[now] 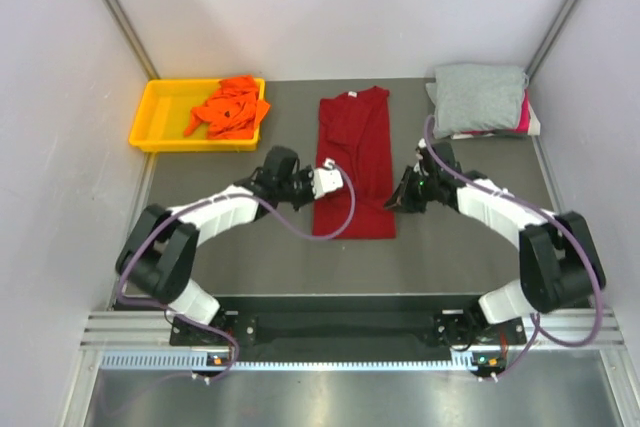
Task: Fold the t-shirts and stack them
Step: Fold the tshirt
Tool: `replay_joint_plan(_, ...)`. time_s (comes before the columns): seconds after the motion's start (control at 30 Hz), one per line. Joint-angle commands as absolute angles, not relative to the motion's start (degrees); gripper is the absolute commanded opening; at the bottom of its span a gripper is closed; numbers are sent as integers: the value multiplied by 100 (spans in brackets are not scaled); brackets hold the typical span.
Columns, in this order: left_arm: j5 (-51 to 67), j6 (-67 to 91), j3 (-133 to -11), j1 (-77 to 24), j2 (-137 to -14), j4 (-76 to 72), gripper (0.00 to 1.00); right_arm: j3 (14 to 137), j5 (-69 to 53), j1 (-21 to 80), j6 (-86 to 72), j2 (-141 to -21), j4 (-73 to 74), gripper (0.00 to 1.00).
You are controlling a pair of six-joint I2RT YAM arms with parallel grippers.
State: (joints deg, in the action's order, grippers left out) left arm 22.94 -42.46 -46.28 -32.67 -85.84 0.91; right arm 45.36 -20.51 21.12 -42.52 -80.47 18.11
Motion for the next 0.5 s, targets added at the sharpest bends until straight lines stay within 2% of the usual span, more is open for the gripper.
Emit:
replay_joint_plan(0.0,2575,-3859,-5421,-2954,-9226,-132,0,5332,-2241,1829,-3701,-8524,1415,0)
replay_joint_plan(0.27,2390,-3577,-7011,-2602,-10728,269,0,6626,-2505,1213,-3392,-10017,1424,0)
replay_joint_plan(0.47,2136,-3507,-7374,-2470,-11259,369,0,7075,-2821,1028,-3384,-10712,1301,0)
